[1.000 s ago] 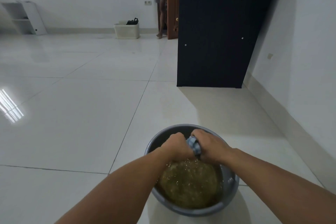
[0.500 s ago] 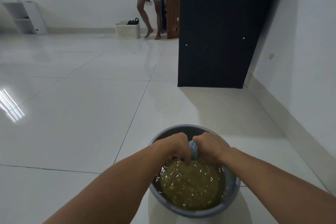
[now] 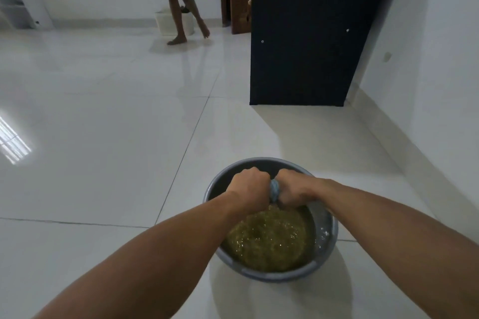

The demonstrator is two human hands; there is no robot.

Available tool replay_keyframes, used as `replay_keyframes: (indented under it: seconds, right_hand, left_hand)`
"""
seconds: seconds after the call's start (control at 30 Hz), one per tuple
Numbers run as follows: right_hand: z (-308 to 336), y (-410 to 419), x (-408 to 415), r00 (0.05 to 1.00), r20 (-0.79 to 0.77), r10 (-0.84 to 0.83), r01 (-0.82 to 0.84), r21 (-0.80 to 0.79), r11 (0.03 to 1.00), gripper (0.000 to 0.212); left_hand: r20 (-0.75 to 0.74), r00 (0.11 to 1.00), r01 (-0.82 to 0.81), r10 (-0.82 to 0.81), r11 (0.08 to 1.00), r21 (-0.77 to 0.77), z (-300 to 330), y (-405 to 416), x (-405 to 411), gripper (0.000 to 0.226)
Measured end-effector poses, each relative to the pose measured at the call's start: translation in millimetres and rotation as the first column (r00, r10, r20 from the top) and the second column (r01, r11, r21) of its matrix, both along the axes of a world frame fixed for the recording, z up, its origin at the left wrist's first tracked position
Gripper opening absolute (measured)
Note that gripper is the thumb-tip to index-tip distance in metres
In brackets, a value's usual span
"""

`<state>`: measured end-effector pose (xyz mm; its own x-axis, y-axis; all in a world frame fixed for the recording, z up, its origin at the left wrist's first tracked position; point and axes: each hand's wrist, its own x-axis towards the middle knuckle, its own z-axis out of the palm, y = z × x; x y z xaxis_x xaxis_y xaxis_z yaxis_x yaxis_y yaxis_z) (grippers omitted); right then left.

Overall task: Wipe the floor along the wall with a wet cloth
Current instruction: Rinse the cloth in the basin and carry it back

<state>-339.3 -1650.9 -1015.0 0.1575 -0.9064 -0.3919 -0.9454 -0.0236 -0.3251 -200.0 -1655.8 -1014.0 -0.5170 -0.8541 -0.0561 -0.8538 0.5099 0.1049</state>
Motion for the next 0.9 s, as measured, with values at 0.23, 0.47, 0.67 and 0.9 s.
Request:
replay_keyframes:
  seconds: [0.23,0.47,0.67,0.9]
  right_hand:
    - [-8,-1,1,0.996,0.072,-0.045,0.045,-0.008,0.999,0.023]
    - [-24,14,-33,0.991,-0.091,-0.096,0.084,-0.124,0.989,0.043]
    - [-24,25,-46,0.975,-0.098,-0.202,0.169,-0.271,0.948,0.028]
    - [-26,44,-52,0.839,-0.141,-0.526,0.461,-0.33,0.824,0.046]
  left_hand:
    - [0.084,0.996,-0.014,0.02,0.997,-0.072,-5,-2,1,0.024]
    - [0.16,0.971,-0.17,0.178,0.983,-0.063,-31,-24,31,0.046]
    - [0.118,0.952,-0.281,0.283,0.959,-0.035,-44,-25,51,0.062]
    - [-0.104,0.88,-0.43,0.463,0.871,0.237,-41,-23,55,0.057]
